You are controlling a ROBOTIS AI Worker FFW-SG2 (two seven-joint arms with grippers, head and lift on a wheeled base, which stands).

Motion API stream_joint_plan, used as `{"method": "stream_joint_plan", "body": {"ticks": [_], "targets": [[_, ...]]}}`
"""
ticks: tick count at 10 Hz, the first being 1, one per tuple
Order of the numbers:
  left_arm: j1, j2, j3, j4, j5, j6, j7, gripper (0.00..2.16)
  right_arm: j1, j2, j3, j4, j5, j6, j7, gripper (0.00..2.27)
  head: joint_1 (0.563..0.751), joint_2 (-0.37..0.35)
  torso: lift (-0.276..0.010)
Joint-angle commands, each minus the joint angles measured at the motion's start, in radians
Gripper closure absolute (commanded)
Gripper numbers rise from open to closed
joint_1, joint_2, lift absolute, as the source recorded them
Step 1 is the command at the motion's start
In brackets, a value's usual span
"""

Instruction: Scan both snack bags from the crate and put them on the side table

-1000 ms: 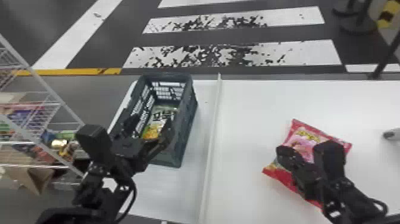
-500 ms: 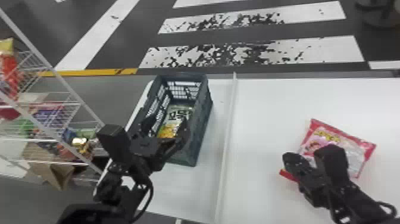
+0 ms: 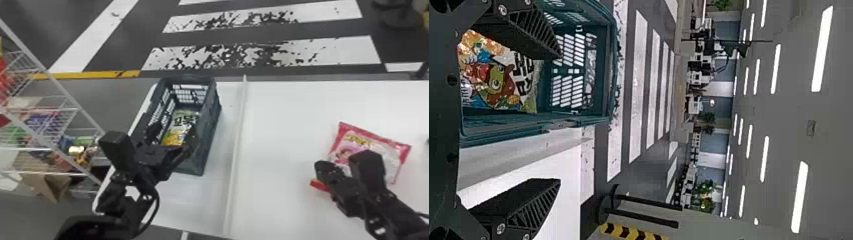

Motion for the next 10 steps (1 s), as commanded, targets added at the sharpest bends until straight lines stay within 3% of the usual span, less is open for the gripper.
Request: {"method": "stream_joint_plan", "body": {"ticks": [1,5,10], "targets": [[0.000,0.002,0.003,0.000,0.000,0.000,-0.001,0.13,0.005,-0.013,-0.026,-0.008,-0.004,0.007,0.011,2.13,0.695,0.208,-0.087],[-0.005,-0.002,-0.005,0.002,-0.002,0.000,-0.001,0.13,0.077,-0.019,-0.030,-0.146,-0.012,0.068,0.046,2.13,0.695,0.190,-0.087],[-0.003,0.000,-0.004,0.002,0.000,0.000,-0.001,0.13,0.083,-0.019,-0.021,-0.158,0.022,0.188,0.069,2.13,0.695,0.214,-0.087]]}}
